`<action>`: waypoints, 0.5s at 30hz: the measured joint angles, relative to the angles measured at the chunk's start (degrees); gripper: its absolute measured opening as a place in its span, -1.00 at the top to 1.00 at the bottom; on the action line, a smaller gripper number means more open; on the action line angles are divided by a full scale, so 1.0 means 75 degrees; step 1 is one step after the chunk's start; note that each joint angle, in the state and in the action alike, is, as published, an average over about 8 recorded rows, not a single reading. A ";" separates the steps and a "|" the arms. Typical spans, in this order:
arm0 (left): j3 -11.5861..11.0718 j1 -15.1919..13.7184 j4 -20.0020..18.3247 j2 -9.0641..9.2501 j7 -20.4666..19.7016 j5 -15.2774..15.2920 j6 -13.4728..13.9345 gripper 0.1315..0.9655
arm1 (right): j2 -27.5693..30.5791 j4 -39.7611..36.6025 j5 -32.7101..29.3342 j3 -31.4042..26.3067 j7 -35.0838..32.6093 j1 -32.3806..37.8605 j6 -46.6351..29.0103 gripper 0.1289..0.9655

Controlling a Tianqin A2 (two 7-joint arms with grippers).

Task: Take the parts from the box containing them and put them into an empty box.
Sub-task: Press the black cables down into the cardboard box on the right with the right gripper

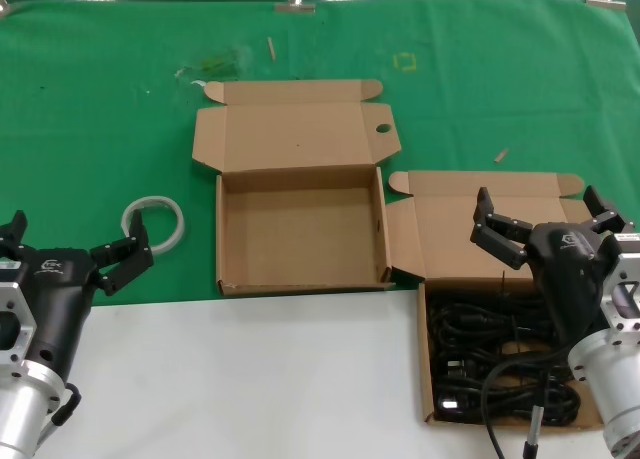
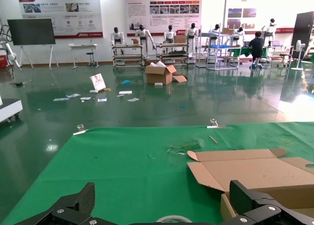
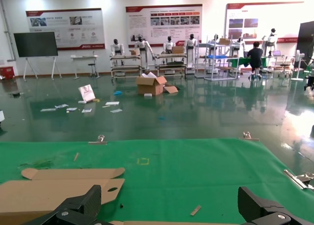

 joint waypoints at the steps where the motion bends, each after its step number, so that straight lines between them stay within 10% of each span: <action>1: 0.0000 0.0000 0.0000 0.0000 0.0000 0.0000 0.0000 -1.00 | 0.0000 0.0000 0.0000 0.0000 0.0000 0.0000 0.0000 -1.00; 15: 0.0000 0.0000 0.0000 0.0000 0.0000 0.0000 0.0000 -1.00 | 0.0000 0.0000 0.0000 0.0000 0.0000 0.0000 0.0000 -1.00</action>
